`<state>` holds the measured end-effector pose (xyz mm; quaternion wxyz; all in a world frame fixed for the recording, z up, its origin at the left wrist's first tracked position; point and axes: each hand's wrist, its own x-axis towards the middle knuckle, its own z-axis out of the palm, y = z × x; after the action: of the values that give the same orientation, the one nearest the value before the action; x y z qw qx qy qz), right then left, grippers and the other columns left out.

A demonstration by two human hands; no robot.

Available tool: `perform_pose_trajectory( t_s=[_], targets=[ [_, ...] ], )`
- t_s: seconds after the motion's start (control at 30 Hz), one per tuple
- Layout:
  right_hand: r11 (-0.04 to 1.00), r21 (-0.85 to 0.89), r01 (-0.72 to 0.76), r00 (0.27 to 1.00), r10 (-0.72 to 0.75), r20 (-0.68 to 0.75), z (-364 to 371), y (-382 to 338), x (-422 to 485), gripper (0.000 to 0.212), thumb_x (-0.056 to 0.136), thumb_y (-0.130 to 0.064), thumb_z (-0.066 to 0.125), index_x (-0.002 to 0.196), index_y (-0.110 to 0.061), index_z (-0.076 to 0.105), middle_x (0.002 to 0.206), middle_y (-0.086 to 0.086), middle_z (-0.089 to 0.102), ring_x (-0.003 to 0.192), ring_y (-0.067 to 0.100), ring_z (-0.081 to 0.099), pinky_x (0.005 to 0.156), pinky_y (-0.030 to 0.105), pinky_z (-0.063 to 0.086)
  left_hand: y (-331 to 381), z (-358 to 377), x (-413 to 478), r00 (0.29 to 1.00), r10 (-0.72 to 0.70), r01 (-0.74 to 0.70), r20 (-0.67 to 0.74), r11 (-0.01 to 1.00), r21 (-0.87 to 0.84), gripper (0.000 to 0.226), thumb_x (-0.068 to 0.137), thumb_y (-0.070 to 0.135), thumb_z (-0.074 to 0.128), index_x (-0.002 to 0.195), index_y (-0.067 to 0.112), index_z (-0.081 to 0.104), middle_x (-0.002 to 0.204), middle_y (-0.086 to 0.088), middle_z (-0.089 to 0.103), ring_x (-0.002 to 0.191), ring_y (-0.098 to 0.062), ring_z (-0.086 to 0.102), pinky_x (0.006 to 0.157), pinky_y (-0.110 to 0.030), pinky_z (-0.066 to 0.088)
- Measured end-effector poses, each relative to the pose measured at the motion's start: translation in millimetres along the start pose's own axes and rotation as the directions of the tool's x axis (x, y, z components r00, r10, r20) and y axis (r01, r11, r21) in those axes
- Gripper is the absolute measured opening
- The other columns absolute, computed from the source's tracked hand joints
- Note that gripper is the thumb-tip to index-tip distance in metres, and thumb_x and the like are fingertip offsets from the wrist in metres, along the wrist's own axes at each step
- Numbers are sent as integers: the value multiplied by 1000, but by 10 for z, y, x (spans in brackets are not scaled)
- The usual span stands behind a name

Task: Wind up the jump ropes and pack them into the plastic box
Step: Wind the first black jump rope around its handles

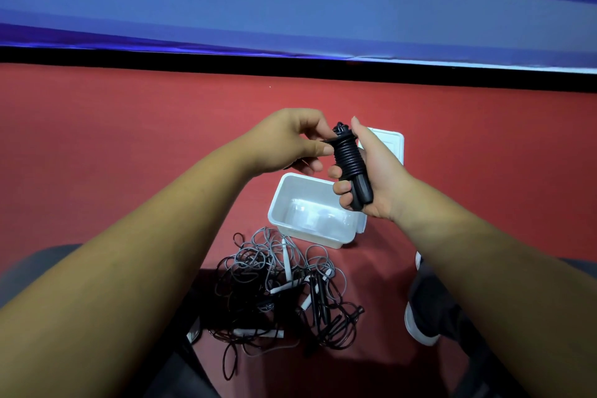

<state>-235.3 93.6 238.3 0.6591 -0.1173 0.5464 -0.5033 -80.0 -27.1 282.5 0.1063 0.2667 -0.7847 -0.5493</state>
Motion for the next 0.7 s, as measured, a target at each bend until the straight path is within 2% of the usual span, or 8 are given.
perform_pose_trajectory(
  t_s=[0.07, 0.2, 0.3, 0.37, 0.47, 0.6, 0.7],
  targets=[
    [1000, 0, 4, 1000, -4, -21, 4, 1, -5, 62, 83, -86, 58, 101, -27, 63, 74, 0, 53, 52, 17, 42, 51, 24, 30, -23, 4, 4, 1000, -4, 4, -6, 999, -34, 15, 95, 7, 75, 108, 2, 69, 88, -8, 64, 65, -17, 63, 57, -29, 54],
    [1000, -12, 18, 999, -18, -41, 33, -12, -21, 60, 86, -79, 55, 102, -22, 67, 72, -1, 51, 50, 16, 38, 51, 25, 28, -66, -24, 25, 997, -80, 79, -14, 995, -68, 22, 93, 25, 79, 97, 5, 69, 86, -6, 74, 61, -16, 51, 52, -26, 39],
    [997, -69, 24, 998, -28, -52, 50, -33, -42, 60, 90, -75, 51, 101, -17, 65, 70, 0, 51, 48, 17, 38, 51, 24, 27, -86, -32, 21, 989, -145, 146, 18, 988, -51, 24, 94, 32, 77, 83, 14, 64, 70, 2, 65, 54, -13, 44, 51, -24, 33],
    [995, -92, 33, 997, -39, -71, 56, -42, -47, 59, 91, -72, 49, 97, -15, 64, 70, 1, 51, 47, 18, 39, 51, 24, 28, -124, -47, 19, 985, -170, 173, 36, 981, -86, 29, 96, 37, 73, 81, 15, 60, 63, 5, 55, 52, -12, 40, 50, -24, 30],
    [994, -93, 49, 995, -57, -86, 58, -55, -39, 56, 92, -70, 48, 93, -16, 64, 70, 2, 51, 47, 19, 38, 52, 24, 29, -209, -77, 23, 978, -203, 208, 47, 957, -202, 26, 99, 40, 69, 94, 15, 64, 70, 5, 48, 55, -11, 37, 51, -23, 30],
    [993, -93, 67, 993, -75, -91, 47, -68, -22, 53, 92, -64, 44, 90, -16, 65, 70, 4, 51, 48, 19, 37, 52, 24, 29, -289, -96, 55, 972, -231, 226, 42, 876, -425, 7, 102, 17, 65, 97, 14, 70, 77, 1, 47, 61, -11, 38, 54, -21, 38],
    [989, -121, 86, 992, -96, -84, 45, -62, -28, 51, 94, -59, 41, 91, -15, 66, 70, 5, 52, 48, 19, 37, 53, 24, 29, -329, -101, 100, 954, -298, 256, -8, 831, -494, 14, 101, 8, 63, 107, 12, 75, 76, 3, 54, 61, -8, 48, 56, -19, 50]
  ],
)
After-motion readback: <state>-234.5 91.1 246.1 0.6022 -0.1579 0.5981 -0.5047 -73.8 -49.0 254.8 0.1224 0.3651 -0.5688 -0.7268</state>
